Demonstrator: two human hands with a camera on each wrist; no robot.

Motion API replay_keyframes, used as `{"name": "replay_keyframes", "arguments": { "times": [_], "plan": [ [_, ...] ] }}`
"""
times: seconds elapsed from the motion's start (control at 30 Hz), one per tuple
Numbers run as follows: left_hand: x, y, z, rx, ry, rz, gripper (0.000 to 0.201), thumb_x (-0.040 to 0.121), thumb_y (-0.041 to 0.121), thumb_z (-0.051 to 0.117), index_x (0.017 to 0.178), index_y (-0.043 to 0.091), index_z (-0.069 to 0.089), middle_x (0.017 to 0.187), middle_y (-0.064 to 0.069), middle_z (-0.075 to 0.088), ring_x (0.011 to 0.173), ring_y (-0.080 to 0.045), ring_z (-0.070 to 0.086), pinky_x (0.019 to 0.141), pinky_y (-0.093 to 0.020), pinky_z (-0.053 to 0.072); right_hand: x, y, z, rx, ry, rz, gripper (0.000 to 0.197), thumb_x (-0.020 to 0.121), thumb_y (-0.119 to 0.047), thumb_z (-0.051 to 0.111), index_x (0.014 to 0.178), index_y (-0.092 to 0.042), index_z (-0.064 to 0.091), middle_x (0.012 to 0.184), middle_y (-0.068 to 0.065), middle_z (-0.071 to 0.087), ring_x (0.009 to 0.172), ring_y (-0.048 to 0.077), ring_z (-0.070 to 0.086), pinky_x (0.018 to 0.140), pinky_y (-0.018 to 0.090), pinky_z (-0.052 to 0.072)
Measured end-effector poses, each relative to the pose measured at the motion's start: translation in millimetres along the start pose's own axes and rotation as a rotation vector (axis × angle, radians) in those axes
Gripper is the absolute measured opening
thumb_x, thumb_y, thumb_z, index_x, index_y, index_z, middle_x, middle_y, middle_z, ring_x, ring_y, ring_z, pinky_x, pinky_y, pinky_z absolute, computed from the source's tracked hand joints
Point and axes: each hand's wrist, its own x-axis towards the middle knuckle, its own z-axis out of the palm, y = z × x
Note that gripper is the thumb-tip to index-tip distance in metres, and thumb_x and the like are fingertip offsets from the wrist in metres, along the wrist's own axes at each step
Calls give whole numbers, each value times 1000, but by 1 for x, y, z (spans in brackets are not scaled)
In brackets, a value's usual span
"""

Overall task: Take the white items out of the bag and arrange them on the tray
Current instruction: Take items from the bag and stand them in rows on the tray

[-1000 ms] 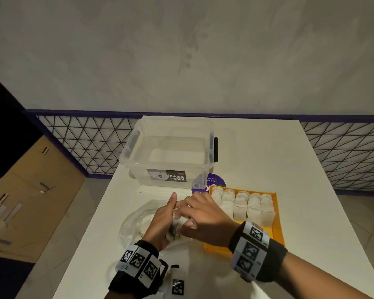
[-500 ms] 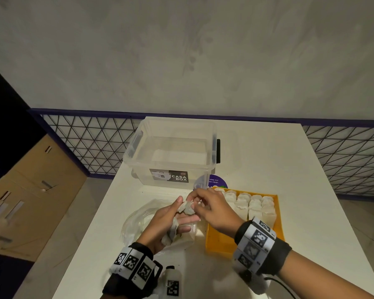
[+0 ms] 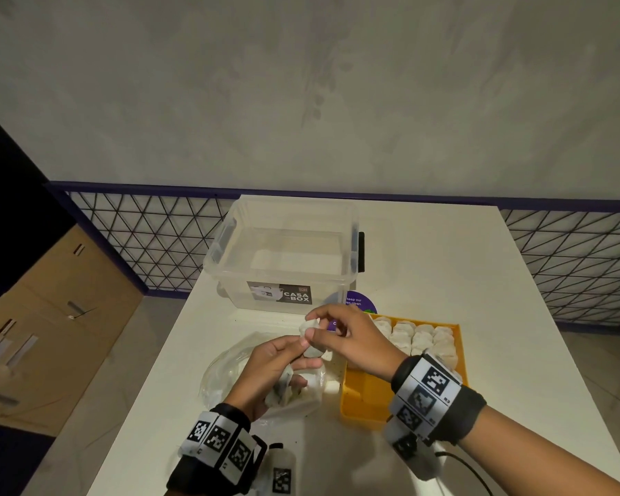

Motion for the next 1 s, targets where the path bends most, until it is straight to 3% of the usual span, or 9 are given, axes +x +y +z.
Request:
{"name": "replay_keyframes", "arguments": {
  "times": [0.1, 0.2, 0.3, 0.43, 0.63, 0.7, 0.77, 0.83, 1.0],
  "plan": [
    [2, -1, 0, 21, -14, -8, 34, 86, 30, 61, 106, 4, 67, 96, -6, 73, 88, -18, 71, 56, -23, 51, 5, -4, -8, 3, 9, -17, 6, 84, -26, 65, 88, -22, 67, 83, -2, 64, 80, 14, 56, 77, 35, 46],
    [3, -2, 0, 25, 27, -35, 35, 90, 35, 56, 106, 7, 68, 95, -9, 75, 79, -14, 71, 52, -23, 50, 6, -6, -16, 53, 57, -17, 4, 83, -21, 66, 81, -24, 64, 77, -11, 60, 75, -2, 49, 71, 21, 39],
    [5, -4, -1, 10, 129, -74, 37, 93, 41, 51, 102, 9, 67, 81, -8, 75, 57, -11, 65, 45, -21, 47, 2, -2, -24, -139, 133, -39, 2, 83, -26, 65, 82, -23, 65, 88, -9, 60, 90, 9, 40, 77, 25, 31],
    [8, -7, -7, -8, 197, -97, 42, 95, 44, 47, 103, 6, 65, 58, 0, 60, 45, -9, 48, 38, -17, 35, -7, 12, -45, -159, 125, 49, 9, 85, -23, 63, 88, -15, 67, 76, -14, 55, 81, 10, 48, 76, 28, 40],
    [14, -13, -14, -134, 184, -129, 39, 95, 41, 48, 105, 6, 61, 58, 2, 48, 38, -8, 36, 39, -18, 28, -28, 58, -66, -476, 118, 200, 10, 86, -21, 60, 95, -19, 64, 79, -4, 59, 84, 19, 57, 71, 25, 35],
    [14, -13, -15, -171, 141, -148, 31, 90, 37, 57, 101, 8, 60, 63, 0, 47, 44, -11, 36, 45, -23, 27, -32, 70, -65, -554, 43, 264, 15, 86, -19, 59, 100, -21, 63, 84, -2, 58, 90, 21, 57, 77, 26, 36],
    [12, -13, -16, -191, 95, -159, 22, 88, 23, 60, 104, 9, 58, 71, -3, 49, 51, -14, 40, 47, -24, 32, -34, 80, -64, -557, -10, 311, 10, 85, -20, 60, 85, -29, 61, 85, -3, 59, 89, 19, 56, 76, 26, 35],
    [10, -12, -16, -238, 71, -158, 27, 88, 6, 56, 115, 12, 58, 85, -5, 55, 57, -15, 44, 48, -24, 38, -34, 90, -61, -547, -28, 343, 25, 85, -20, 59, 70, -35, 46, 83, -3, 57, 86, 19, 52, 74, 26, 33],
    [13, -10, -13, -408, 40, -154, 45, 83, -15, 34, 113, 8, 57, 106, -12, 54, 75, -18, 54, 55, -23, 51, -30, 107, -53, -648, -28, 376, 19, 86, -19, 54, 78, -34, 46, 86, -6, 55, 91, 18, 48, 85, 31, 24]
  ]
}}
